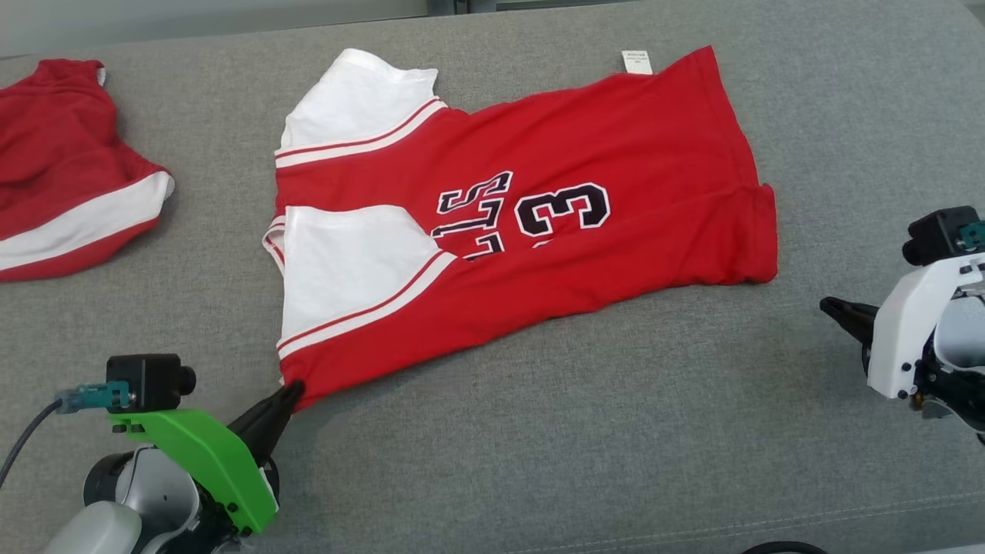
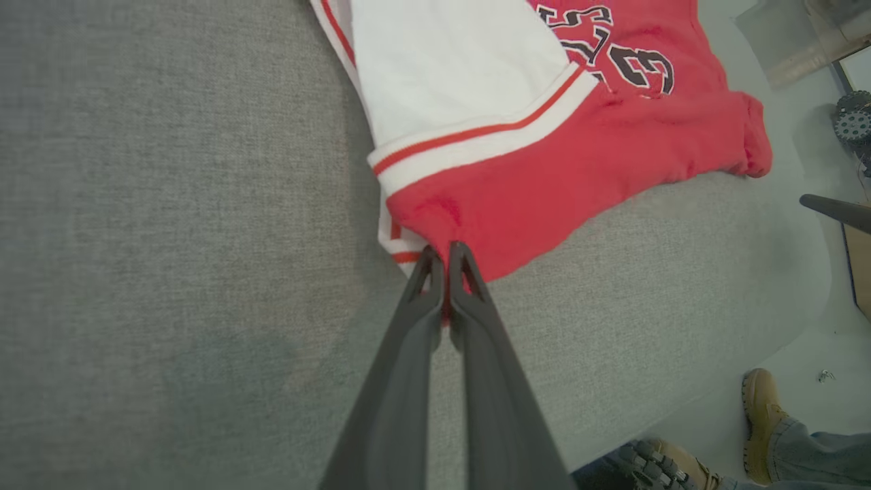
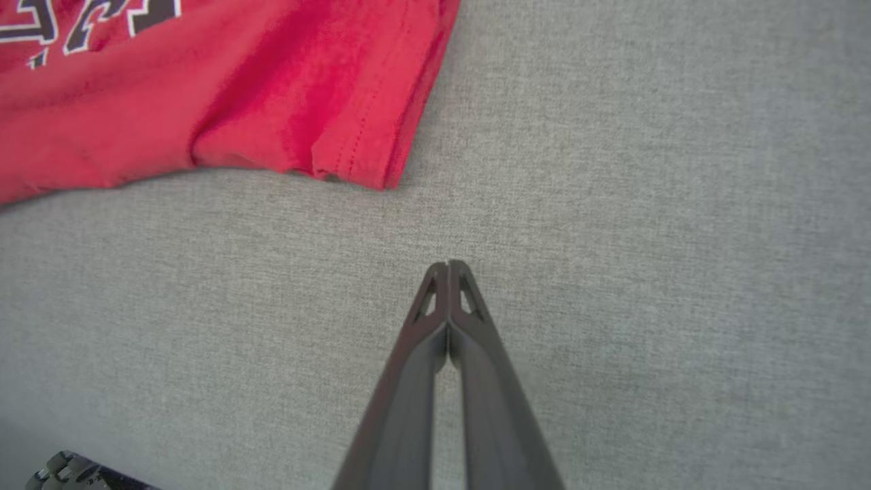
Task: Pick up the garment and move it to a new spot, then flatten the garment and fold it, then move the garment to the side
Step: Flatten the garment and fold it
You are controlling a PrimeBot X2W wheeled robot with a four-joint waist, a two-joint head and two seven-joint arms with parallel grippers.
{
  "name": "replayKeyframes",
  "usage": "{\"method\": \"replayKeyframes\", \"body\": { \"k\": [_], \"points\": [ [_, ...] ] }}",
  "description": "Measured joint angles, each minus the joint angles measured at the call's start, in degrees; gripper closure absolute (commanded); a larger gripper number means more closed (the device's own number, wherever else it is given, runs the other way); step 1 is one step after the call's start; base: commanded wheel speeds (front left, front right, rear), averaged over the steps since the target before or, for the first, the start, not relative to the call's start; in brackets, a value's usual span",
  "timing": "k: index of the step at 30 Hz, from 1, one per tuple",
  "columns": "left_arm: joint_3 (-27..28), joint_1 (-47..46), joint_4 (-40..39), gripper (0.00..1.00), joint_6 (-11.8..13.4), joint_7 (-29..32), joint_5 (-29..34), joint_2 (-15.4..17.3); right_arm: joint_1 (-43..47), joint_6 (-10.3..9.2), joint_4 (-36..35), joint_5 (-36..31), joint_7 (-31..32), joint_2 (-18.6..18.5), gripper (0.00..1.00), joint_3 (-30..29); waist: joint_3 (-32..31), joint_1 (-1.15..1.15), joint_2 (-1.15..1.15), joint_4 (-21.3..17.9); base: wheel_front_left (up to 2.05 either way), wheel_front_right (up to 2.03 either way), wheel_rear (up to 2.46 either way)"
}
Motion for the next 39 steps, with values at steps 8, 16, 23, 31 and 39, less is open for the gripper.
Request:
{"method": "replayKeyframes", "body": {
  "k": [8, 16, 23, 31, 39],
  "points": [
    [0.57, 0.49, -1.94, 1.00, 1.21, -0.31, -0.31, 0.14, -1.27, 0.01, 0.12, -5.90, -3.22, 4.38, 0.00, -1.67, 1.69, 0.00, 0.00, -0.10, 0.00, 0.00, 0.00],
    [0.34, 0.16, -1.72, 1.00, 1.33, -0.32, 0.00, -0.24, -3.98, 0.01, 3.54, -11.60, -4.54, 9.06, 0.00, -2.83, 3.66, 0.00, 0.00, 0.81, 0.00, 0.00, 0.00],
    [0.11, -0.73, -1.09, 1.00, 1.16, -0.30, 0.01, -0.68, -4.35, 0.01, 4.89, -12.07, -5.03, 10.00, 0.00, -3.13, 3.87, 0.00, 0.00, 1.56, 0.00, 0.00, 0.00],
    [0.12, -0.82, -0.79, 1.00, 1.12, -0.44, 0.02, -0.86, -4.29, 0.01, 6.10, -11.03, -4.52, 10.29, 1.00, -2.92, 3.85, 0.00, 0.00, 1.48, 0.00, 0.00, 0.00],
    [0.82, -0.10, -1.15, 1.00, 1.10, -0.26, -0.54, 0.23, -2.83, 0.01, 3.14, -5.39, -1.80, 7.50, 1.00, -2.32, 2.67, 0.00, 0.00, 1.22, 0.00, 0.00, 0.00]
  ]
}}
